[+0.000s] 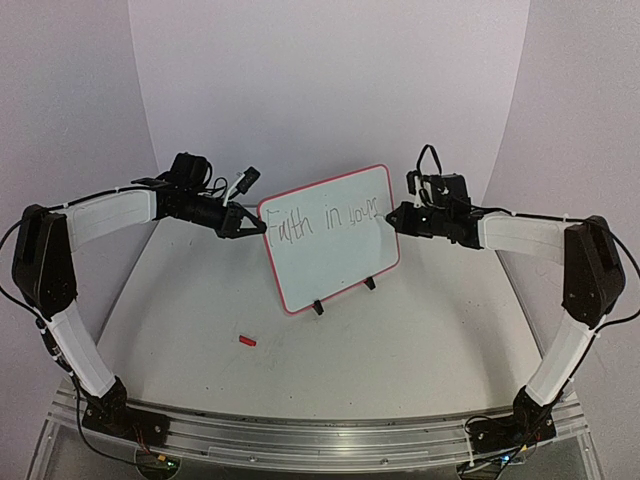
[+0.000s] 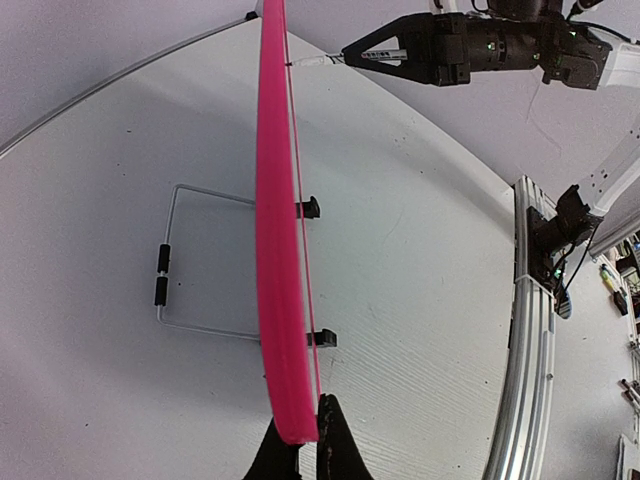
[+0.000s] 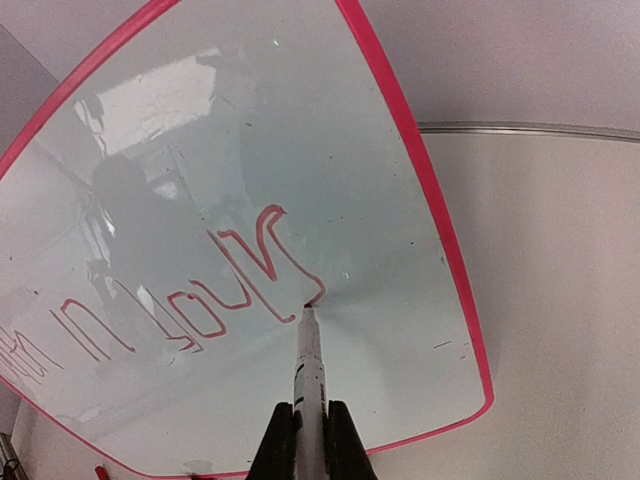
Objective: Write a sentence on the whiteboard
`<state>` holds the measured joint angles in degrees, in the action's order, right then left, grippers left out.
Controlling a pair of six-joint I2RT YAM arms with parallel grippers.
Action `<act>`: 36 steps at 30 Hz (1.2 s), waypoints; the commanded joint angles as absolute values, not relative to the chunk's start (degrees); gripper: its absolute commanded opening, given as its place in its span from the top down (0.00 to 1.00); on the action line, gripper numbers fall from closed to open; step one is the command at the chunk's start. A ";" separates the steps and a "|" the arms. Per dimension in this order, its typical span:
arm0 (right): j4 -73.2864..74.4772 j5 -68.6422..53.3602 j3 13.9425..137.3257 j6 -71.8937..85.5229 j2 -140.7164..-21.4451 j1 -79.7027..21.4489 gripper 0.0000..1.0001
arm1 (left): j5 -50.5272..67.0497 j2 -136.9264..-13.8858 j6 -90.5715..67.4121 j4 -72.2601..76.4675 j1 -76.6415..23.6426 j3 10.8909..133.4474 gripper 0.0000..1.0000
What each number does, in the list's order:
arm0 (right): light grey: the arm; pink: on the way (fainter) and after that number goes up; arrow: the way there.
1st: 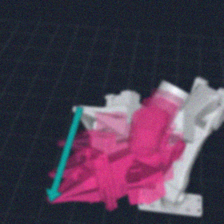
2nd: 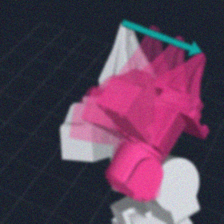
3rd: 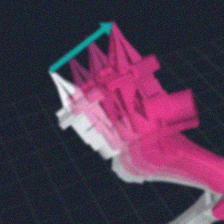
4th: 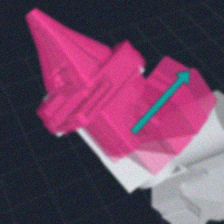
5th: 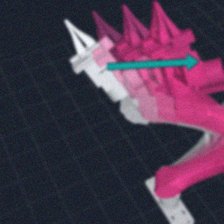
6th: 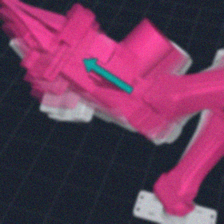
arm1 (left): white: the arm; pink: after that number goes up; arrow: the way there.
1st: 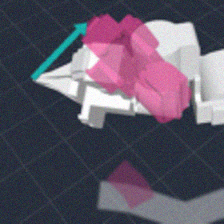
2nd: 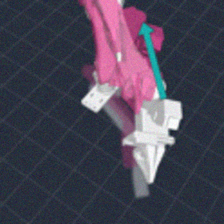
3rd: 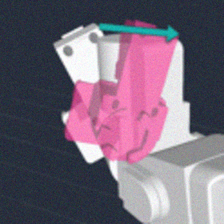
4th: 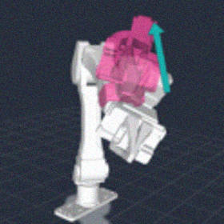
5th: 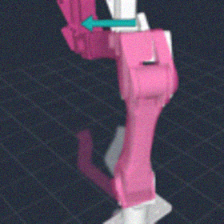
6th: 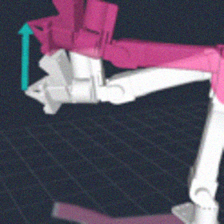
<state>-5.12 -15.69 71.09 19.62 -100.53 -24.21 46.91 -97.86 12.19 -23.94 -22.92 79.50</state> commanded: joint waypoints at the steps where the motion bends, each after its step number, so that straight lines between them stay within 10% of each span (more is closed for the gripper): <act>1: -6.77 -16.86 70.25 18.96 -97.12 -24.48 1.00 | 46.32 -98.17 14.76 -28.19 -24.96 79.78 1.00; 36: -9.66 -10.81 73.21 21.13 -100.40 -24.41 1.00 | 45.97 -98.63 14.90 -28.32 -25.05 79.72 1.00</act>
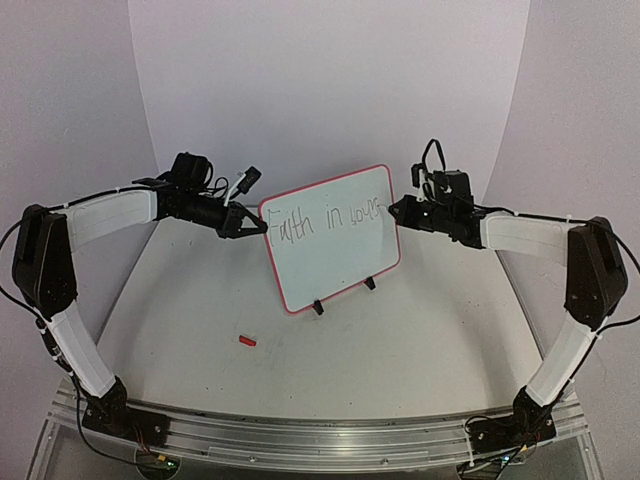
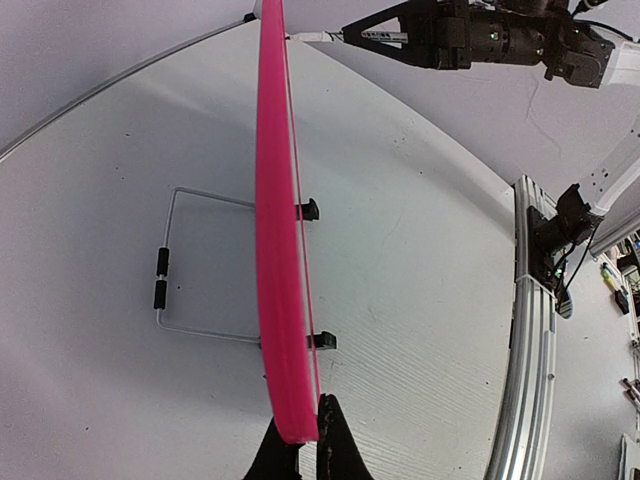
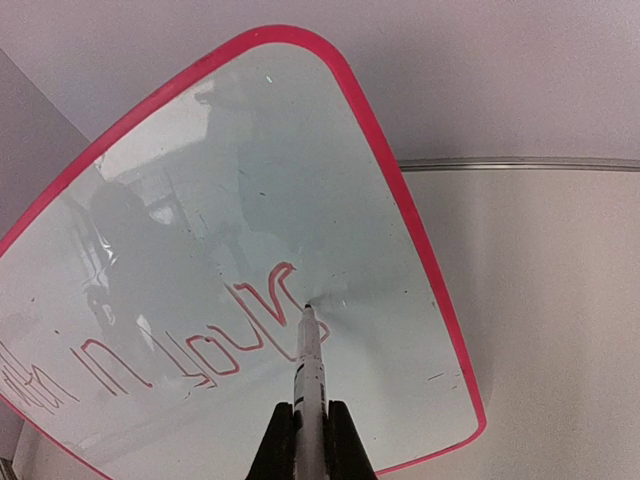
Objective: Write a sentence on the whiteboard
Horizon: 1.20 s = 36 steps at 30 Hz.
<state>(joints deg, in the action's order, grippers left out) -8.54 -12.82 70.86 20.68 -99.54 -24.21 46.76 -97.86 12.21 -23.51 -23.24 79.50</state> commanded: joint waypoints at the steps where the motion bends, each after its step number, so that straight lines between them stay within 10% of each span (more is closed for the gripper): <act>1: -9.61 -10.34 73.21 21.28 -100.43 -24.39 1.00 | 45.97 -98.61 14.96 -28.34 -25.05 79.73 1.00; 36: -9.42 -13.96 72.93 20.74 -101.57 -24.37 1.00 | 45.88 -98.19 15.05 -28.45 -25.05 79.80 1.00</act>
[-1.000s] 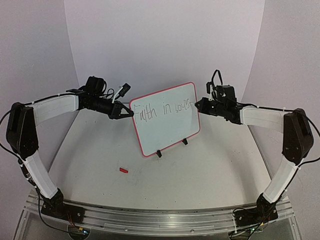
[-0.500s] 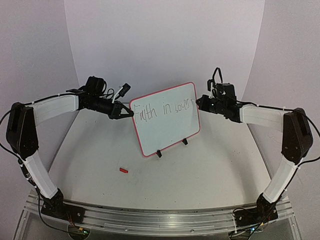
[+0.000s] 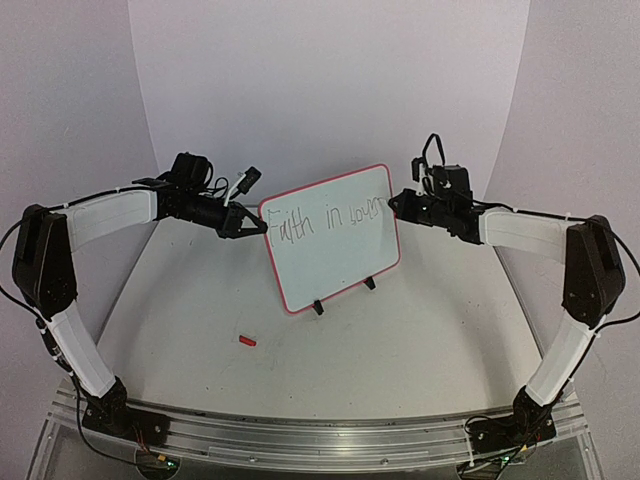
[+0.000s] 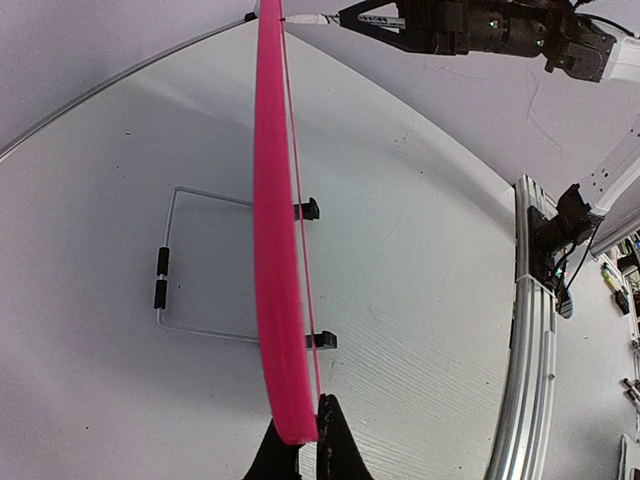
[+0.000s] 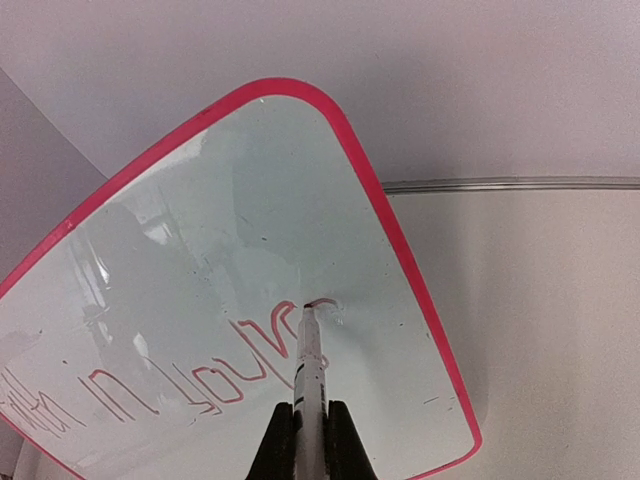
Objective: Write a sentence on the whiteboard
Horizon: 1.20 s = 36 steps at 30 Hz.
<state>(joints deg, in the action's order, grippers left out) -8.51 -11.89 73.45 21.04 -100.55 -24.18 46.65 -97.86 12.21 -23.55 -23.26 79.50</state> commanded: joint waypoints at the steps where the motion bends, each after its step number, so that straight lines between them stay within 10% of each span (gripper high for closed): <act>1: -9.40 -14.05 72.66 20.85 -101.56 -24.37 1.00 | 45.89 -98.18 15.06 -28.46 -25.05 79.80 1.00; 36: -7.02 -8.32 70.40 19.16 -96.40 -24.42 1.00 | 46.14 -98.02 14.86 -28.21 -25.06 79.72 1.00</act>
<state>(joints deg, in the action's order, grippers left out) -6.37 -6.68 70.75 20.96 -100.24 -24.18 46.59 -97.86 12.21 -23.52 -23.31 79.50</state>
